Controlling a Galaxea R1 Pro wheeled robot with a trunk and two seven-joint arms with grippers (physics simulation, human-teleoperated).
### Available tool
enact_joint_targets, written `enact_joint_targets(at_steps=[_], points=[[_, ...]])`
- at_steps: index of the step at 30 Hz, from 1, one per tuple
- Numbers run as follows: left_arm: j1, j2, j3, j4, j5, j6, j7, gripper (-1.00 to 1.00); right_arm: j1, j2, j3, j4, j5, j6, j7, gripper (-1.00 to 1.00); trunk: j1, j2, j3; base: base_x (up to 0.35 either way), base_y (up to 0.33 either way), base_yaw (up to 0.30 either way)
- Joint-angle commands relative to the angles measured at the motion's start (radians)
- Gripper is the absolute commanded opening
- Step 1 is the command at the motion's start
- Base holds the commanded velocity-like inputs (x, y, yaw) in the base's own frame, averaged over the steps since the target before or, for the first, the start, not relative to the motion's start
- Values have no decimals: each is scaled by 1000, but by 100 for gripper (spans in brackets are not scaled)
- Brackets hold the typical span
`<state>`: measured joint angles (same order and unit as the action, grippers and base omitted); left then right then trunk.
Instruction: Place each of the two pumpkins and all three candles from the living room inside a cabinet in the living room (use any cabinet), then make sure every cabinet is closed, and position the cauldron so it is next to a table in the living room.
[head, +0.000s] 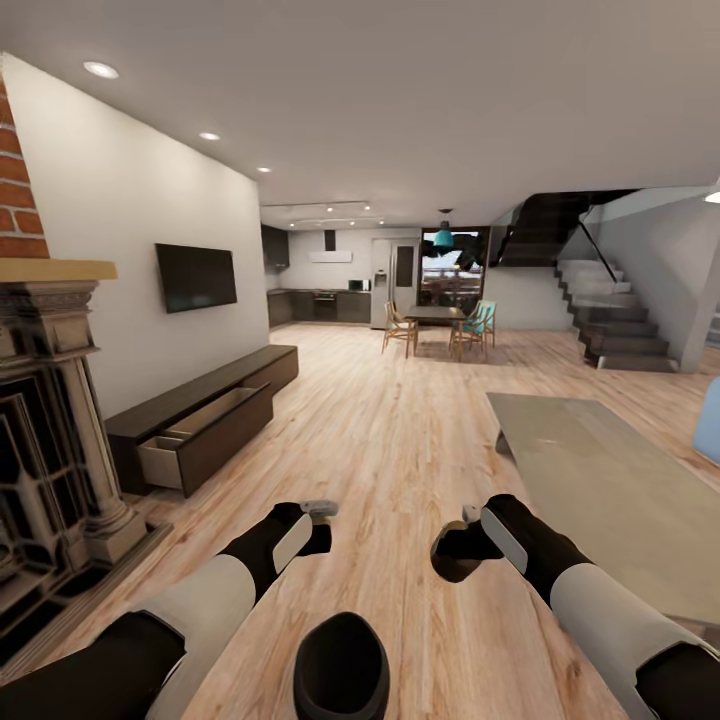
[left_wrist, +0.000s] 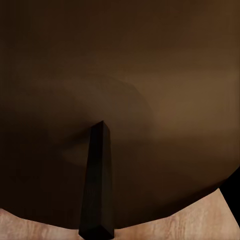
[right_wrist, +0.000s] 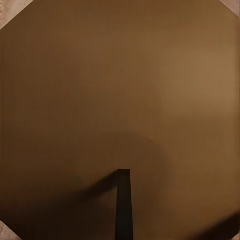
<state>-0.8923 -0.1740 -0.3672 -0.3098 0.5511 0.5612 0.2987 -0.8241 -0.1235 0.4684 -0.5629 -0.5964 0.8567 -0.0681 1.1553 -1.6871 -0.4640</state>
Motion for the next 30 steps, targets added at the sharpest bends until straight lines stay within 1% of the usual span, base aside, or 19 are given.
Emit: enact_joint_targets(at_steps=[1, 14, 15, 19, 22, 30], points=[[-1, 1, -7, -2, 10, 3, 8, -100, -1, -2, 7, -2, -10, 2, -7, -100, 0, -1, -1, 0, 221, 0], [-1, 1, -7, -2, 10, 3, -6, -100, -1, -1, 8, -2, -10, -5, -7, -100, 0, -1, -1, 0, 275, 0], [-1, 1, -7, -2, 10, 3, -6, -100, -1, -1, 10, -2, -9, -27, -7, -100, 0, -1, -1, 0, 286, 0], [-1, 1, -7, -2, 10, 3, -6, -100, -1, -1, 11, -2, -8, -70, -7, -100, 0, -1, -1, 0, 286, 0], [-1, 0, -7, -2, 10, 3, -6, -100, -1, -1, 12, -2, -8, -84, -8, -100, 0, -1, -1, 0, 286, 0], [-1, 0, -7, -2, 10, 3, -6, -100, -1, -1, 12, -2, -9, -91, -6, -100, 0, -1, -1, 17, 286, 0]])
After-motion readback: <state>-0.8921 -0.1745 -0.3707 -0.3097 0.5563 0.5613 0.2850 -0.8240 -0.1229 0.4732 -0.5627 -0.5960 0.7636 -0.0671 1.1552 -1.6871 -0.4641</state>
